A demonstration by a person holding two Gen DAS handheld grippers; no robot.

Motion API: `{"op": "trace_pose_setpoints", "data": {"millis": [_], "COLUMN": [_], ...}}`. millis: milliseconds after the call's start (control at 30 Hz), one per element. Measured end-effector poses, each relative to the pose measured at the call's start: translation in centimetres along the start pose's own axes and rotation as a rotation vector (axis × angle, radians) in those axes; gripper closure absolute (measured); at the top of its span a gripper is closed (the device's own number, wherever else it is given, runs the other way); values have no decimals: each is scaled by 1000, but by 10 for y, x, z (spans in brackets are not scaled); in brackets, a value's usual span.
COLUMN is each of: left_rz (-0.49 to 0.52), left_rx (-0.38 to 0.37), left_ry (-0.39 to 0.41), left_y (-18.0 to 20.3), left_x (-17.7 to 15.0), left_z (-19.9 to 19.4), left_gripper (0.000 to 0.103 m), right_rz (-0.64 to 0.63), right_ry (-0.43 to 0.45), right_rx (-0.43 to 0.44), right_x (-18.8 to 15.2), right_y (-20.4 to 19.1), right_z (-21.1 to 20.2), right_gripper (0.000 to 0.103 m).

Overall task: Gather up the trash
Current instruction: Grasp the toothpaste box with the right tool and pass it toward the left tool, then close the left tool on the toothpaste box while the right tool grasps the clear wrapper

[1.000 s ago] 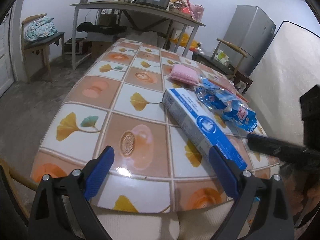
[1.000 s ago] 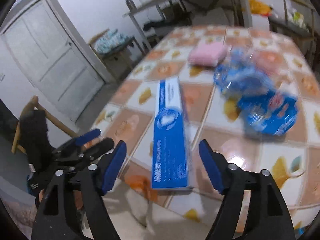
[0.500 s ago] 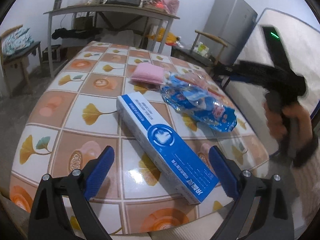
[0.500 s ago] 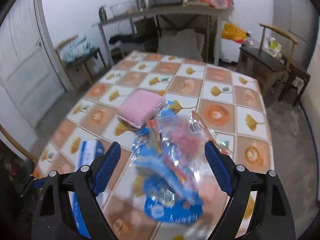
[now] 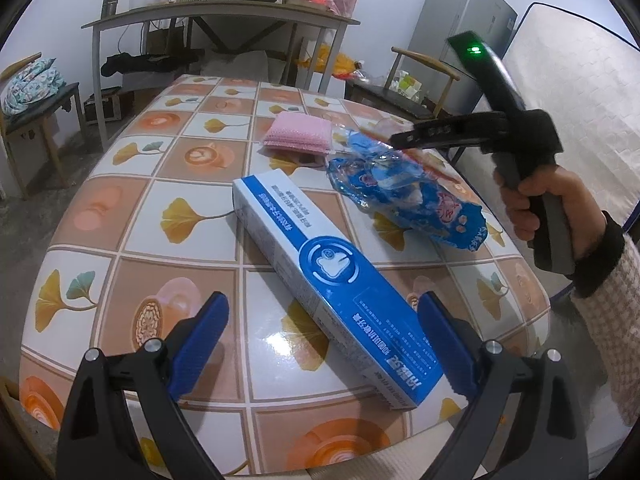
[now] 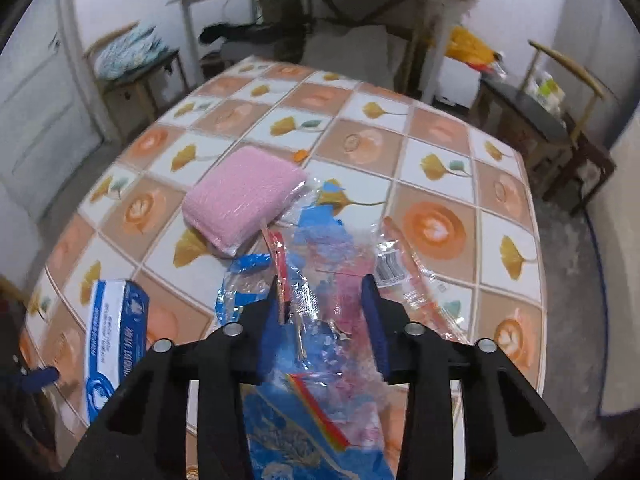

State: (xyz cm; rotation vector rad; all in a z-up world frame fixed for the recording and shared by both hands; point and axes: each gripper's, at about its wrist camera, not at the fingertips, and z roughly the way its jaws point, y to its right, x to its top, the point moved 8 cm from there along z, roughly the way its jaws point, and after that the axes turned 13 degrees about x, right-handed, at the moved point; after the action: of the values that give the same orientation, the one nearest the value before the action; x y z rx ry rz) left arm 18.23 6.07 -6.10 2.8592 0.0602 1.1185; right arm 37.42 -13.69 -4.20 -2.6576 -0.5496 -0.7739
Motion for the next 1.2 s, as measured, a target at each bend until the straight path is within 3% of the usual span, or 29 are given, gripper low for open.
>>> {"op": "trace_pose_setpoints", "data": {"millis": [100,200,433,633,833,1033,1200], "left_rz": [-1,-6,-29,-78,-56,69,98], "left_rx": [1,-2,-17,-30,37,143,159], "left_ry": [-5,-7,-33,-104,-129,-115,-127], "left_y": [-1,-1,-2,5,15,28,24], "left_x": [-1,-2,-1,7,16,14,10], "left_z": [1,1,6,27,47,59,60], "left_gripper": [10,10,10,9,9,10,18], "right_rz": [38,70,67,47,63,87,112], "right_ry": [41,96,239,300,332,346,344], "right_rx": [-10,-30,-80,-107,-89,-69,-49], "right_x": [0,0,-4,-24,-48,-72,-91], "right_y": [8,18,24,20,15,10,8], "right_z": [-14,-32,-89,-120,-137,-145,-147], "right_gripper": [90,94,95,95,95,95,95]}}
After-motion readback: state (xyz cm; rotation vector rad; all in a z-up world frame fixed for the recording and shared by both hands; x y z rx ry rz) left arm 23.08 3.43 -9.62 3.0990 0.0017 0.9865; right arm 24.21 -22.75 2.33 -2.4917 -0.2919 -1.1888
